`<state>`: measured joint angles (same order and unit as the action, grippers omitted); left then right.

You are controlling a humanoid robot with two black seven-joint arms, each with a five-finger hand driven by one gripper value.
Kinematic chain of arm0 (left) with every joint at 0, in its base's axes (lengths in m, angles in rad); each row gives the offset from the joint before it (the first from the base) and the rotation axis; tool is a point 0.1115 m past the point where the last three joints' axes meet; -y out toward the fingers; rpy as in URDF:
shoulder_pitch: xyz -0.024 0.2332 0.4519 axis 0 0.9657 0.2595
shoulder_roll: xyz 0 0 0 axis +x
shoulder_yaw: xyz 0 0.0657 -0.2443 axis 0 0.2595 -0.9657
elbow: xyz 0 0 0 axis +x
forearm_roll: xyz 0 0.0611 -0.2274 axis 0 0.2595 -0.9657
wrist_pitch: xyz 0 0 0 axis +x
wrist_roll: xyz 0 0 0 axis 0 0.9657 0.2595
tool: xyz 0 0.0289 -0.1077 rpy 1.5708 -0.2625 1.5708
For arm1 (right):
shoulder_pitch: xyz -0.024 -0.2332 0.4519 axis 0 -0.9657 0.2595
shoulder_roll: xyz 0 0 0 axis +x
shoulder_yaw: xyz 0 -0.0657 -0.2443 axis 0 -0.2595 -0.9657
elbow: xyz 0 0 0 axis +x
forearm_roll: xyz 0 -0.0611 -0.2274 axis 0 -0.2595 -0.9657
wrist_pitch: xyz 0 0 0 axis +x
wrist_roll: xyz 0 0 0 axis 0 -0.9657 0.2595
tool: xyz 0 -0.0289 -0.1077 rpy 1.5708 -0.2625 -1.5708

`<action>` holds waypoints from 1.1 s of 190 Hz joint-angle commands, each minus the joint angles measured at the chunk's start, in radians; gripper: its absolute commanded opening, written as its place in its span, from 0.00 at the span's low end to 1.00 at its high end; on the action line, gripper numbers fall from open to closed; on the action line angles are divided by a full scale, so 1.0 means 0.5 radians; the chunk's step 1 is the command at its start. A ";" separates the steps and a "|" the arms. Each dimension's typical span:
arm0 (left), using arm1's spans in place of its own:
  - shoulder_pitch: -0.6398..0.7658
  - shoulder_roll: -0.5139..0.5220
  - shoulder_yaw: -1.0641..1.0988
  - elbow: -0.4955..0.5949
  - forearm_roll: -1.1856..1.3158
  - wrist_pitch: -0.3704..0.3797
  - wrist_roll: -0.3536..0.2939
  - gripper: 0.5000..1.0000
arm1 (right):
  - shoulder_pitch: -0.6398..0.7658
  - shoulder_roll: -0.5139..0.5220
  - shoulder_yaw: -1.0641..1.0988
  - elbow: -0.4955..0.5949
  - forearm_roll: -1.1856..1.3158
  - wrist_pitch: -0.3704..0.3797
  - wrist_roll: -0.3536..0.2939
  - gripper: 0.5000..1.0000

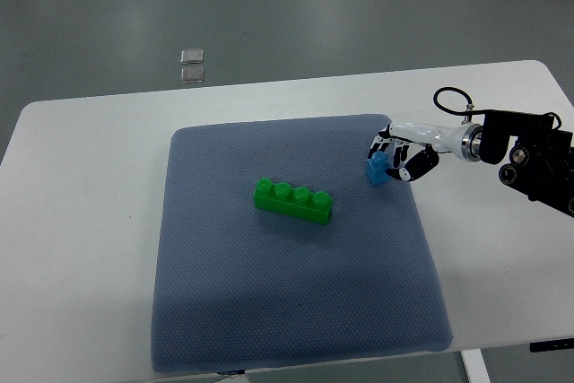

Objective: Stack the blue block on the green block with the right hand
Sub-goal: 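Lift the blue block and carry it over the green block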

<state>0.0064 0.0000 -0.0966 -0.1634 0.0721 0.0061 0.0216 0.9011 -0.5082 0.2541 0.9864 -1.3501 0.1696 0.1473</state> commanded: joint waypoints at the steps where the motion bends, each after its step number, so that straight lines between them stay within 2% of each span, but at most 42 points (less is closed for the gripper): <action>1: -0.001 0.000 0.000 -0.001 0.000 0.000 0.000 1.00 | 0.014 0.001 0.001 0.000 -0.012 0.004 0.003 0.00; 46: -0.001 0.000 0.000 0.002 0.000 0.000 0.000 1.00 | 0.094 -0.002 -0.002 0.009 -0.052 0.011 0.043 0.00; 96: -0.001 0.000 0.000 -0.001 0.000 0.000 0.000 1.00 | 0.219 -0.002 -0.005 0.061 -0.070 0.001 0.199 0.00; 115: 0.002 0.000 0.000 -0.001 0.000 0.000 0.000 1.00 | 0.253 -0.002 -0.005 0.074 -0.082 0.004 0.288 0.00; 153: -0.001 0.000 0.000 0.002 0.000 0.000 0.000 1.00 | 0.281 0.022 -0.005 0.116 -0.113 0.014 0.546 0.00; 191: 0.002 0.000 0.000 -0.001 0.000 0.000 0.000 1.00 | 0.284 0.087 -0.042 0.116 -0.187 0.011 0.721 0.00; 209: -0.001 0.000 0.000 0.002 0.000 0.000 0.000 1.00 | 0.287 0.118 -0.063 0.116 -0.193 0.008 0.761 0.00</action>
<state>0.0066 0.0000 -0.0966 -0.1634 0.0721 0.0061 0.0220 1.0425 -0.4666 0.2350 1.0446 -1.4392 0.1765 0.5010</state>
